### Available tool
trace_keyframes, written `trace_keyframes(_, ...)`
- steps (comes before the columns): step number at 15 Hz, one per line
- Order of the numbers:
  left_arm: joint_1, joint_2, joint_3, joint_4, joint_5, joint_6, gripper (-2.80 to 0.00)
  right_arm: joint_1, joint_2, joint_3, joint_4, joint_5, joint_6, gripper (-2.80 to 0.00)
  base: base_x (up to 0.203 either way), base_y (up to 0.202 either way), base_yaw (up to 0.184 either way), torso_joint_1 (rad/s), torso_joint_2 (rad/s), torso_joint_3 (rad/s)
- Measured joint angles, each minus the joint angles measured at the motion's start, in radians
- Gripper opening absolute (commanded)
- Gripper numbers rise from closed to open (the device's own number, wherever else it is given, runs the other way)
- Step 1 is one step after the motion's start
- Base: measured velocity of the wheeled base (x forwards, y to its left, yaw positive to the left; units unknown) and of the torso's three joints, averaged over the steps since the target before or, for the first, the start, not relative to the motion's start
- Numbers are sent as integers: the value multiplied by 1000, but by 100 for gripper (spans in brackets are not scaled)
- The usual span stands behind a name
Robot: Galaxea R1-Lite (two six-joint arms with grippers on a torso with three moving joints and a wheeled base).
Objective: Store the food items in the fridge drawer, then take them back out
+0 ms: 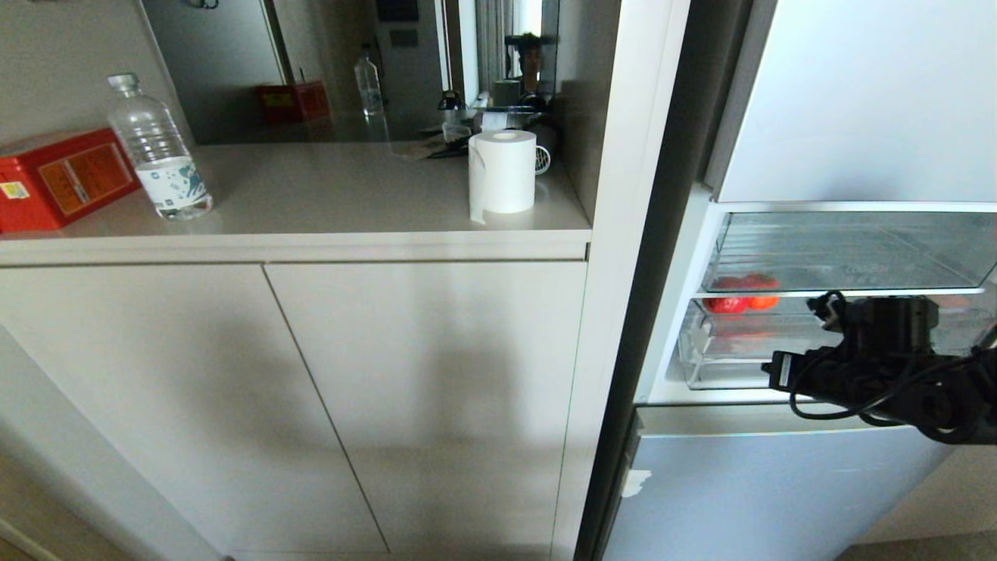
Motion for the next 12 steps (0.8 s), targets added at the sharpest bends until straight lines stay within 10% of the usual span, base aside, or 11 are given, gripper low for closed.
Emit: trace_keyframes(12,0,0,0,0,0,0,-280,-94,-633,589,-3,-10,-74,-280,0,0,0,0,0,0)
